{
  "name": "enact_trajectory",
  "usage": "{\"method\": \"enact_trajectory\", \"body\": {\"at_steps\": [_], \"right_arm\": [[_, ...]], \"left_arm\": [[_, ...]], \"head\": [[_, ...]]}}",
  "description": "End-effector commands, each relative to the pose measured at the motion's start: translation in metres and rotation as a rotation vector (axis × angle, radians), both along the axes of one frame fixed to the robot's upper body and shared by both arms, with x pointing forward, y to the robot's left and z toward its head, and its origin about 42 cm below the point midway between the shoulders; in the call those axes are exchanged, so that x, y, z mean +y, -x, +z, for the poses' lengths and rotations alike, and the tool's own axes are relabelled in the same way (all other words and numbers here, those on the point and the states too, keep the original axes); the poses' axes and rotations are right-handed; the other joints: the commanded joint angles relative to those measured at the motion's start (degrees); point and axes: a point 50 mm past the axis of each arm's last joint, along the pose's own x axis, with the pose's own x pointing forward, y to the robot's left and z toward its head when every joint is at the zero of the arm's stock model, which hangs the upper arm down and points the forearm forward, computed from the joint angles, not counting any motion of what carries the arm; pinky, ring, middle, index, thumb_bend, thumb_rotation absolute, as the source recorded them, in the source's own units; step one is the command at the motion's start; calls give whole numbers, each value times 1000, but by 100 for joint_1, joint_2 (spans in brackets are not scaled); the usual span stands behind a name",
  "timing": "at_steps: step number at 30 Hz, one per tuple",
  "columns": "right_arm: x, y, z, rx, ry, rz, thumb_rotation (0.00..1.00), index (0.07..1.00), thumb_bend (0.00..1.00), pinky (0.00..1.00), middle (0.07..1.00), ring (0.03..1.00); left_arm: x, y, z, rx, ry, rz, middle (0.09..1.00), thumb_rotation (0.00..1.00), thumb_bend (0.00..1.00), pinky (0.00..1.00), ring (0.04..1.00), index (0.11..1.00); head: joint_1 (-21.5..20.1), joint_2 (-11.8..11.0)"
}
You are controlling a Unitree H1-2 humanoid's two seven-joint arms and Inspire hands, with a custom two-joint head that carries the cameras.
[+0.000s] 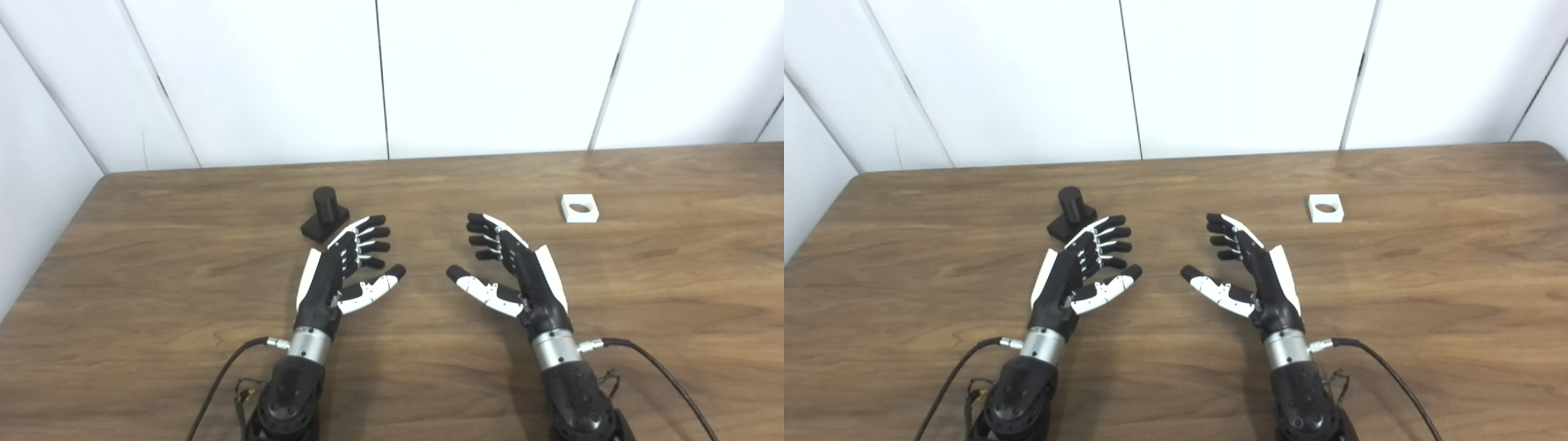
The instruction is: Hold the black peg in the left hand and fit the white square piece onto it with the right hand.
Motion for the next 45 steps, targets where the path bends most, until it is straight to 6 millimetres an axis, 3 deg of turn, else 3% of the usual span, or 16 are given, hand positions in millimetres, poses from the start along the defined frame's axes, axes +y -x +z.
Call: {"method": "enact_trajectory", "body": {"at_steps": [1, 18, 34, 42, 45], "right_arm": [[-12, 0, -5, -23, 31, -14, 350, 816, 597, 713, 806, 776], [-14, 1, -5, -30, 34, -14, 346, 817, 589, 699, 805, 769], [-18, 0, -6, -30, 44, -18, 346, 814, 586, 692, 800, 758], [-19, -2, -6, -32, 41, -13, 345, 816, 595, 694, 803, 767], [-19, -3, -5, -26, 37, -11, 339, 817, 591, 705, 804, 771]], "left_arm": [[0, -4, 7, -41, -1, 1, 775, 7, 554, 609, 715, 795], [0, -1, 8, -46, -2, 12, 769, 15, 560, 616, 710, 789], [14, 2, 19, -114, -149, 156, 730, 1, 587, 567, 681, 736], [29, -2, 28, -135, -274, 238, 752, 127, 591, 614, 722, 725], [35, -4, 31, -139, -318, 276, 766, 164, 599, 681, 763, 722]], "head": [[-2, 2], [16, 19], [61, 15], [103, 16], [115, 9]]}}
